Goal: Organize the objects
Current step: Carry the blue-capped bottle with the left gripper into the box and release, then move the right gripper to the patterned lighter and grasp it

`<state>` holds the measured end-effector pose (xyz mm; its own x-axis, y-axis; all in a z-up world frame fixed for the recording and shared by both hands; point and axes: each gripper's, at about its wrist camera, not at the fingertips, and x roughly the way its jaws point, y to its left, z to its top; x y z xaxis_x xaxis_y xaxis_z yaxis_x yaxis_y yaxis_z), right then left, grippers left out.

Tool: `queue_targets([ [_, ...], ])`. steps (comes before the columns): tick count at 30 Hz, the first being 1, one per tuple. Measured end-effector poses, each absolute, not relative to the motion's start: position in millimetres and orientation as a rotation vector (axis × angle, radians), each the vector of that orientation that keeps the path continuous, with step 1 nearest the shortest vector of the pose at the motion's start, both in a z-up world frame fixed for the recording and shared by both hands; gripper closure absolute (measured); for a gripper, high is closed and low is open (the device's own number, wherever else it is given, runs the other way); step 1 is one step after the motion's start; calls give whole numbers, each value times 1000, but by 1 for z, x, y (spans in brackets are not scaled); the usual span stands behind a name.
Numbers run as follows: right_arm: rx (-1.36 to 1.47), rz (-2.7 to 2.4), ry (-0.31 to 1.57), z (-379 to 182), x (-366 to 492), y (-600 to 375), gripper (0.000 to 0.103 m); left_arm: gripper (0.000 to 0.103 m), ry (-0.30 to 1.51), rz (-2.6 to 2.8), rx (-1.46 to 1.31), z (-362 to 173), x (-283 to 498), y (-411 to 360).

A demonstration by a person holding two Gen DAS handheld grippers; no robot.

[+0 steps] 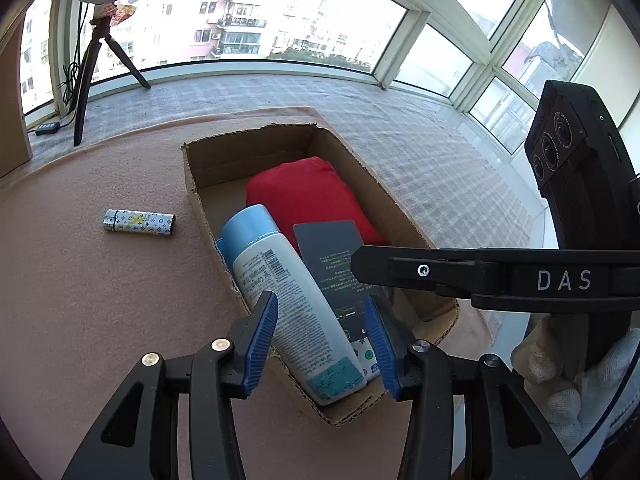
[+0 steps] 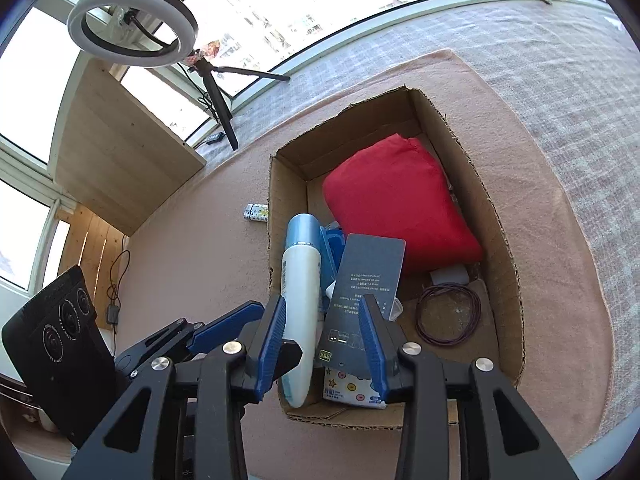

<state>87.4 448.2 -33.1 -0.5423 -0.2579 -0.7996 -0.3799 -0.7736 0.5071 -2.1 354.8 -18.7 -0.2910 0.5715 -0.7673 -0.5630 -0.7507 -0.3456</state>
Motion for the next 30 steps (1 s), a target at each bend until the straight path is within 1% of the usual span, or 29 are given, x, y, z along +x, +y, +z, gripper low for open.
queue_targets([
  [6,-1463,2536,974,-25,83,437,68,54,3,2115,-1240,-16,-1,336],
  [11,-1497,2639,825,-10,59,410,68,54,-3,2185,-1271,-19,-2,295],
  [13,-1522,2701,737,-3,42,393,68,54,-10,2217,-1294,-22,-3,273],
  [14,-1536,2729,693,-1,32,385,67,54,-18,2235,-1304,-23,-3,262],
  [16,-1593,2778,612,-1,8,369,57,54,-50,2272,-1326,-25,-4,237],
  [21,-1725,2782,372,-20,-55,335,57,54,-124,2354,-1362,-28,-1,182],
  [23,-1790,2749,263,-33,-79,324,57,54,-152,2379,-1372,-29,2,163],
  [27,-1943,2647,134,-68,-118,315,57,54,-206,2423,-1396,-30,6,130],
  [30,-2036,2565,-7,-91,-137,309,57,54,-235,2447,-1407,-32,7,112],
])
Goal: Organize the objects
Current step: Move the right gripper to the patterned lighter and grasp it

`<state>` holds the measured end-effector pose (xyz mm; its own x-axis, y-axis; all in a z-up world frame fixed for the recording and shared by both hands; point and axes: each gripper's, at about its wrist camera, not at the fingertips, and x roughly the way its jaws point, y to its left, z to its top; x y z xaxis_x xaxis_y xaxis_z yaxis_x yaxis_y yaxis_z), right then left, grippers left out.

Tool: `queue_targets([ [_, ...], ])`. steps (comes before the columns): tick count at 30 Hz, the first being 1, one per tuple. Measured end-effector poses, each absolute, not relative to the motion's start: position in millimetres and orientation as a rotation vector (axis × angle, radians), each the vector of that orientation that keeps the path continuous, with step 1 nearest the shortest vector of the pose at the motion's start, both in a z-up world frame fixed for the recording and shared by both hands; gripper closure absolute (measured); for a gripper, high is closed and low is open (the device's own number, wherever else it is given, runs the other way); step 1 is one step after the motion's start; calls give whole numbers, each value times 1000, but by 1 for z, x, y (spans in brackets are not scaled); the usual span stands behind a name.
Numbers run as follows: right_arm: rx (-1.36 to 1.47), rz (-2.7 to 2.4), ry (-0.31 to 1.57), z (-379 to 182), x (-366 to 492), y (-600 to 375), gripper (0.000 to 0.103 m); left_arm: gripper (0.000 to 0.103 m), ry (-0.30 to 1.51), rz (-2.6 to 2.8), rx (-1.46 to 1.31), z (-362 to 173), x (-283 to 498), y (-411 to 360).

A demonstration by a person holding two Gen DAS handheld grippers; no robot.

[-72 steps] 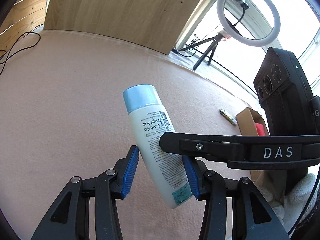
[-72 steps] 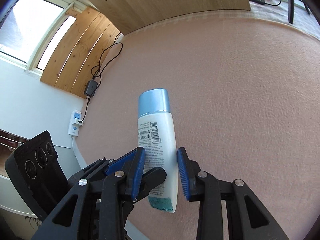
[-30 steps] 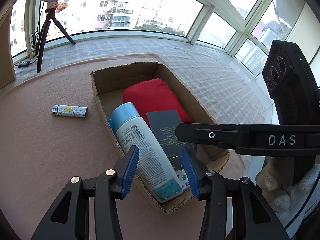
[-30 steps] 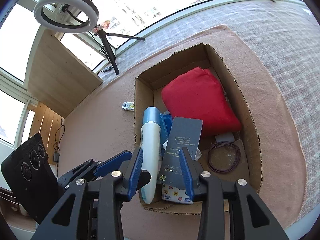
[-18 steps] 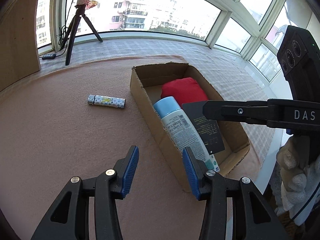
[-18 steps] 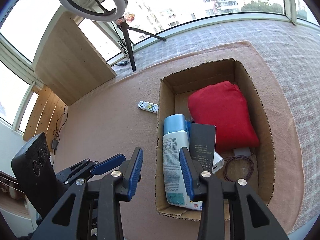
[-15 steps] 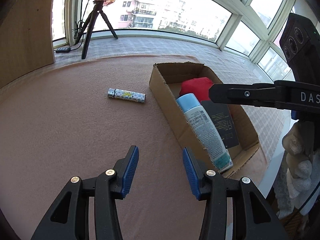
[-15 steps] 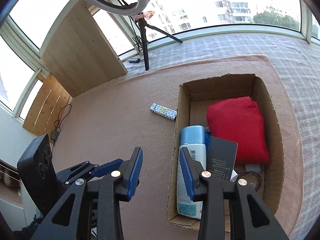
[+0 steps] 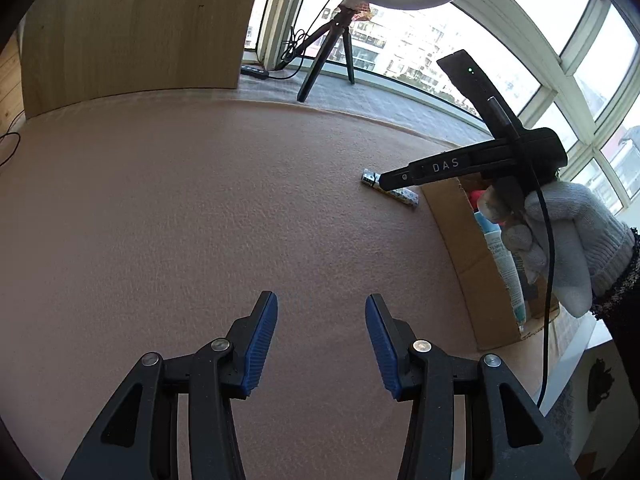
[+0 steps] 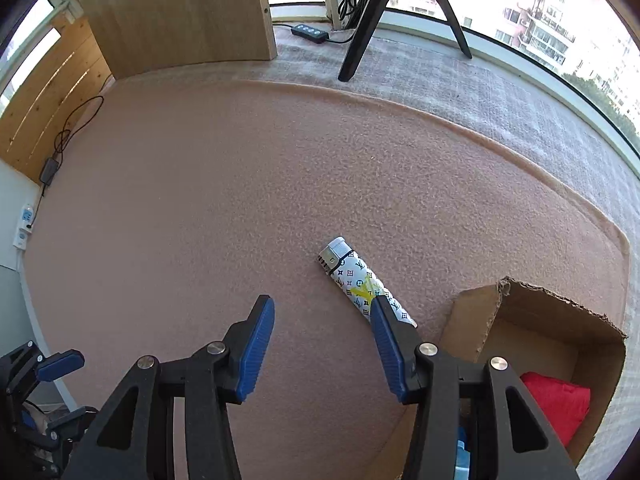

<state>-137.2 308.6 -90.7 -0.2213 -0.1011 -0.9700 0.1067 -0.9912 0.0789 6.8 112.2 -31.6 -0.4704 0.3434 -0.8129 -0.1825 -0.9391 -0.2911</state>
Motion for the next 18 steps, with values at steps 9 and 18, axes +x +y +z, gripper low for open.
queue_targets([
  [9,1969,-2319,209,-116,-154,307,66,54,-266,2470,-1424,-35,3,87],
  [18,1948,-2354,47,-113,-139,317,82,54,-244,2456,-1439,-38,-3,94],
])
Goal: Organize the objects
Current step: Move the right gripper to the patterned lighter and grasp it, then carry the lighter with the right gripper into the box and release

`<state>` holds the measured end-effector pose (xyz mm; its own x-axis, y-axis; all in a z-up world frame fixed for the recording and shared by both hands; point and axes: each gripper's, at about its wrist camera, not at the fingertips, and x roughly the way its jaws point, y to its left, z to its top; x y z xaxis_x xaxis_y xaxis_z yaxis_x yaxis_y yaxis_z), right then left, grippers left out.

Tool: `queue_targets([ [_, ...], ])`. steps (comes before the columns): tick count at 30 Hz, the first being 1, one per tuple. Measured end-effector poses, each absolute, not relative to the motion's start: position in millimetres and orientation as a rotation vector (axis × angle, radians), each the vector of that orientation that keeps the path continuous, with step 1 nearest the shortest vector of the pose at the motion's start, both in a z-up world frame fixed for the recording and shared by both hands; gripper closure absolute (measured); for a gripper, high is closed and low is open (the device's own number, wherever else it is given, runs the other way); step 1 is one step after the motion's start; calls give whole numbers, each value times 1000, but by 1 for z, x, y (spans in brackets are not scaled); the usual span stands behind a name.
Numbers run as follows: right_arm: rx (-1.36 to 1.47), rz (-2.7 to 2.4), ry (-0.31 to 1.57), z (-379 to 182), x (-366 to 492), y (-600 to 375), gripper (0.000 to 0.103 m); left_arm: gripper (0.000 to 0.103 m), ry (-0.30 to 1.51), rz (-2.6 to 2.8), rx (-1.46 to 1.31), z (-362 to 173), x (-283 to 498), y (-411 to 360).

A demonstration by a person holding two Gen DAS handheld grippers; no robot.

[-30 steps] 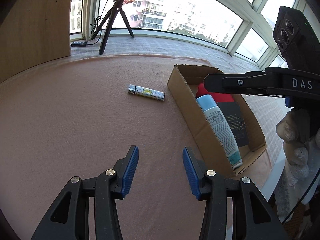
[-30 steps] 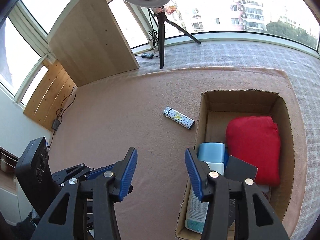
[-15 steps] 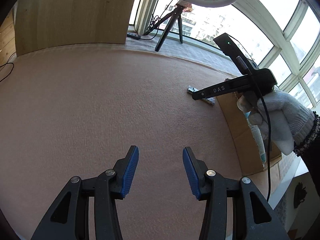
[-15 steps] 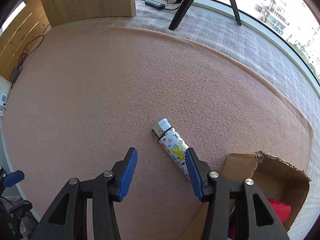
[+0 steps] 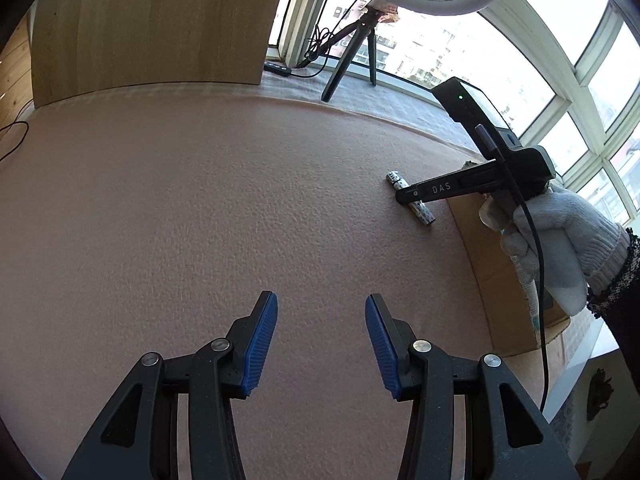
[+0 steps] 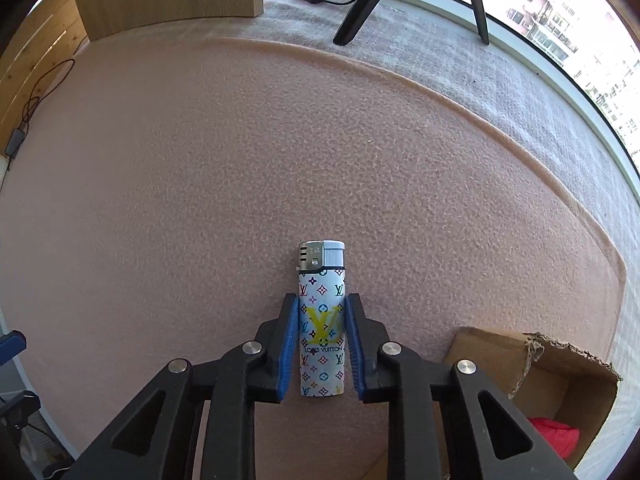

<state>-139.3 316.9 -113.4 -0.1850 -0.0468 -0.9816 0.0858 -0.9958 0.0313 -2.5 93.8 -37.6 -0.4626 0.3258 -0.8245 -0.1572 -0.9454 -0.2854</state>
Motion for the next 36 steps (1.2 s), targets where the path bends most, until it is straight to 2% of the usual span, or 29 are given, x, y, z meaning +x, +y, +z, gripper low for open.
queue_targets([
  [8,1821,-2453,-218,-77,-100,331,82,51,-204,2453,-1459,-40,-5,100],
  [16,1714,-2593,-329,-27,-57,334,82,50,-167,2437,-1450,-36,-10,110],
  [26,1693,-2768,-462,-19,-10,383,82,46,-37,2436,-1410,-23,-10,133],
  [36,1745,-2874,-516,-22,17,416,82,31,12,2451,-1360,-9,-5,139],
])
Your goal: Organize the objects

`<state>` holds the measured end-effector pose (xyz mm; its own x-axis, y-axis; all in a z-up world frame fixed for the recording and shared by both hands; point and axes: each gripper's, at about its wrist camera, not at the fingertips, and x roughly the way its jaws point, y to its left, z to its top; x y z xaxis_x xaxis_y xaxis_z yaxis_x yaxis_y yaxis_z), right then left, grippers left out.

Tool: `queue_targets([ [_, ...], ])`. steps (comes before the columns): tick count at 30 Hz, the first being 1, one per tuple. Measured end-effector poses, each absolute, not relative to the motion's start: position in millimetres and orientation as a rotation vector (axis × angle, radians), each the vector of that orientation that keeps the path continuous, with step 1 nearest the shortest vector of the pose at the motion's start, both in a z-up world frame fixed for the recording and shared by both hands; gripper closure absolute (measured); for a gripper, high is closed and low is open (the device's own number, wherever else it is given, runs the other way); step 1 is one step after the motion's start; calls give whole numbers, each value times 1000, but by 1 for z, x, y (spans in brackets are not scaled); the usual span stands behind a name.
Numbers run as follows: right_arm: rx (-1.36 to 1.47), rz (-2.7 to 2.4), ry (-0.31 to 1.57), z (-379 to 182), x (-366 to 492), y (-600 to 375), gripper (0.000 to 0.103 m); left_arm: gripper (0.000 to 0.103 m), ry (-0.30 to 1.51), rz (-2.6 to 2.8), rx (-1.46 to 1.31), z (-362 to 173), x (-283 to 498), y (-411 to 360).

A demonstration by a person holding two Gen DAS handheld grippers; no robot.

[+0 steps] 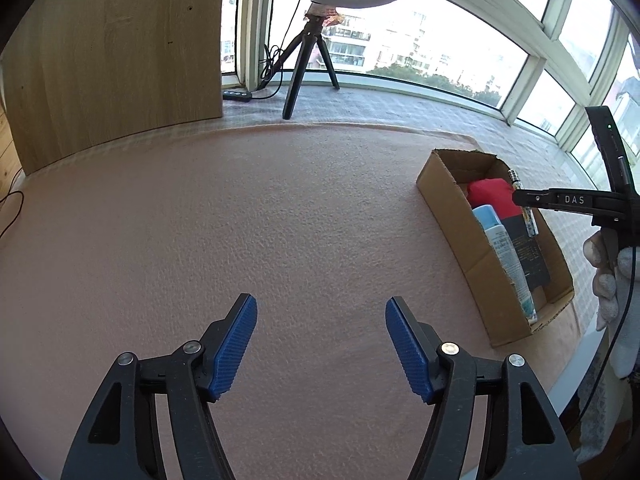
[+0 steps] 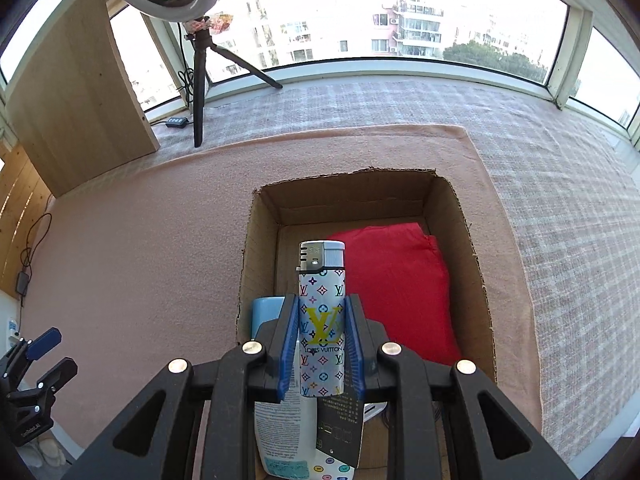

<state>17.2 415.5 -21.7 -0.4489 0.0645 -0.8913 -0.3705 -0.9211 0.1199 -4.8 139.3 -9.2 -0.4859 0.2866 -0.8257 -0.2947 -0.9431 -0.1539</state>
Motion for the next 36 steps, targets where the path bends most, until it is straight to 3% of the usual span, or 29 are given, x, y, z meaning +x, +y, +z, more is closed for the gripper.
queue_targets([
  [3,-1455,2415,442,-21,21,418,77,28,8,2464,-1350,-5,-3,135],
  [6,-1401,2394,433,-15,27,417,49,26,8,2473,-1350,-2,-3,130],
  [15,-1378,2438,443,-2,31,382,46,25,-5,2503,-1347,5,-1,106],
  [19,-1370,2466,446,1,32,355,45,20,-15,2522,-1352,8,1,94],
  [36,-1354,2600,359,4,27,201,40,15,-32,2574,-1389,9,3,32],
])
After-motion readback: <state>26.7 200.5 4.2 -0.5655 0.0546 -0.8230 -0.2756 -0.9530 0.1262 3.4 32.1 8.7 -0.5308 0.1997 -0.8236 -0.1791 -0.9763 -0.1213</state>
